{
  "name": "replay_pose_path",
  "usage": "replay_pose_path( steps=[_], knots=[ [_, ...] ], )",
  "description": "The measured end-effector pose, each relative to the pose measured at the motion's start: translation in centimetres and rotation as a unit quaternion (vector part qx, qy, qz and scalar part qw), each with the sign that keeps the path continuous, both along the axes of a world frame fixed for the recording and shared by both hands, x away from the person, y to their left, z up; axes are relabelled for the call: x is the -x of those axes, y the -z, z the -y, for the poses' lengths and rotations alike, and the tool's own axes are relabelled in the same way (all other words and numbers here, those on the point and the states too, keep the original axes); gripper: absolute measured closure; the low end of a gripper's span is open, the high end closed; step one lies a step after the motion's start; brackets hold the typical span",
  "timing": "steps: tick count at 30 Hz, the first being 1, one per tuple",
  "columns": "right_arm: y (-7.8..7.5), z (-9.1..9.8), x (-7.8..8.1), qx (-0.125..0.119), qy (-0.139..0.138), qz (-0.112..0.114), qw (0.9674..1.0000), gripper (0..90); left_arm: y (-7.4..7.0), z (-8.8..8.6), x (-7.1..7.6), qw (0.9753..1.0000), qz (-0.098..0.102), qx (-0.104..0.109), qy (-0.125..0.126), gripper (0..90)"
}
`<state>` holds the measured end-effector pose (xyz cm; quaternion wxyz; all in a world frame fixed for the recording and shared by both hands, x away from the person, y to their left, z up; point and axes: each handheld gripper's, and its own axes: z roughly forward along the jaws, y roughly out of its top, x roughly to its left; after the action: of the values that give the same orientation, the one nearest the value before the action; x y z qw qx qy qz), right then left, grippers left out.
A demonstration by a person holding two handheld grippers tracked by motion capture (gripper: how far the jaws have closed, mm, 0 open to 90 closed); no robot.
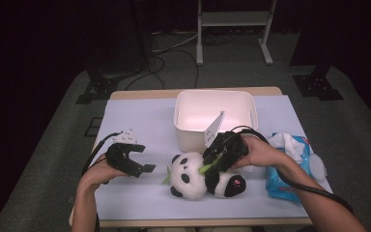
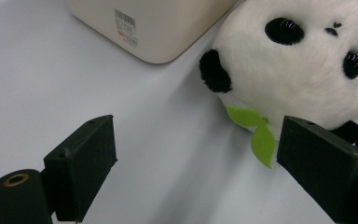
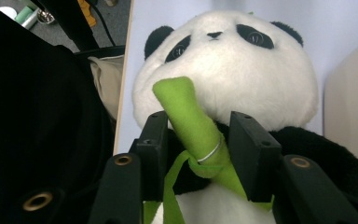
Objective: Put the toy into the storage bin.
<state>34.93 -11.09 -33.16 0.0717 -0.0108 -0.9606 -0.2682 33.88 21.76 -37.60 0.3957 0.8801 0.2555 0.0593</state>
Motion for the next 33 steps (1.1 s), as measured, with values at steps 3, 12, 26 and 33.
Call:
replay_pose_path(
  steps=[3, 12, 26, 33],
  knots=[
    [0.1, 0.2, -0.4, 0.001, 0.012, 0.001, 0.9999, 64.9, 0.0, 0.0, 0.0, 1.0, 0.0, -0.001, 0.001, 10.8],
    [0.2, 0.6, -0.8, -0.003, 0.023, 0.0, 0.9997, 69.7, 0.1, -0.3, 0.0, 1.0, -0.001, 0.0, -0.005, 10.8],
    [0.6, 0.7, -1.3, -0.018, 0.029, -0.013, 0.9993, 70.9, 0.6, -0.4, -0.3, 0.9999, -0.009, 0.0, -0.008, 10.8],
    [0.1, 1.0, -1.6, -0.036, 0.027, -0.005, 0.999, 73.5, 1.1, -0.7, -0.7, 0.9997, -0.017, -0.001, -0.016, 10.8]
  ],
)
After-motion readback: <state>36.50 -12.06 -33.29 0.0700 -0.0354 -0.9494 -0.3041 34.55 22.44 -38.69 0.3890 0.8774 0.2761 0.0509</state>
